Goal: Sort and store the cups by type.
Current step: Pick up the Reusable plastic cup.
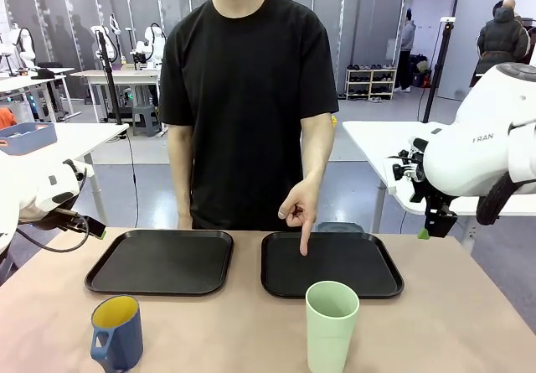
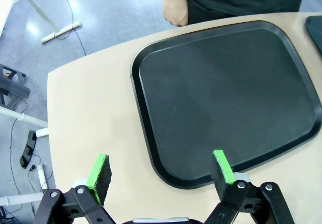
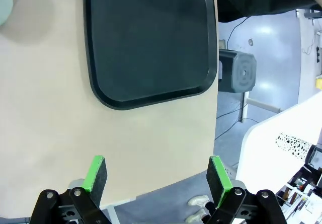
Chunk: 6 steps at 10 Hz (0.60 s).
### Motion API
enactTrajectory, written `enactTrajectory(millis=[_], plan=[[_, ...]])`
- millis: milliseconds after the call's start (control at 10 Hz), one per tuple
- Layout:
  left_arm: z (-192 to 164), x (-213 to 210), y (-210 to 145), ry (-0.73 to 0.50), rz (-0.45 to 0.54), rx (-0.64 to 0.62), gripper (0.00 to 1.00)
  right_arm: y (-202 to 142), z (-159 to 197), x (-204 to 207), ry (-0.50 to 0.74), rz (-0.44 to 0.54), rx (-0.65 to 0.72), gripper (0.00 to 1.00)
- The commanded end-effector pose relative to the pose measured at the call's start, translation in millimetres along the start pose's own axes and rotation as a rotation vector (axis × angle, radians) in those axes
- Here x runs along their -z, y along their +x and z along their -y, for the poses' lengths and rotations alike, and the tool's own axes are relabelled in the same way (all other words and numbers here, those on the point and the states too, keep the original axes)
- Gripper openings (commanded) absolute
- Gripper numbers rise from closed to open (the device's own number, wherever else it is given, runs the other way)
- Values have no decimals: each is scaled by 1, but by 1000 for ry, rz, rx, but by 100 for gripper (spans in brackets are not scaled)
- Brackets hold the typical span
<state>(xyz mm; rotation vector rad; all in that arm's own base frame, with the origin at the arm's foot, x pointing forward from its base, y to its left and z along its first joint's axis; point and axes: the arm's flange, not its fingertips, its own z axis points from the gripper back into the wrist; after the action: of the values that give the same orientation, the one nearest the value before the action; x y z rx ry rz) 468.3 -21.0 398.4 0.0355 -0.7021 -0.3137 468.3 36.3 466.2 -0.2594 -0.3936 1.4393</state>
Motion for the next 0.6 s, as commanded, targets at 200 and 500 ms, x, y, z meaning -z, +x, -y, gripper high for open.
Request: enactTrajectory(millis=[200,500], plan=[[1,0,2,2,1,-1,100,0,-2,-3,-1,19,15,100],[1,0,2,2,1,-1,100,-1,-15,7,78,50,-19,100]])
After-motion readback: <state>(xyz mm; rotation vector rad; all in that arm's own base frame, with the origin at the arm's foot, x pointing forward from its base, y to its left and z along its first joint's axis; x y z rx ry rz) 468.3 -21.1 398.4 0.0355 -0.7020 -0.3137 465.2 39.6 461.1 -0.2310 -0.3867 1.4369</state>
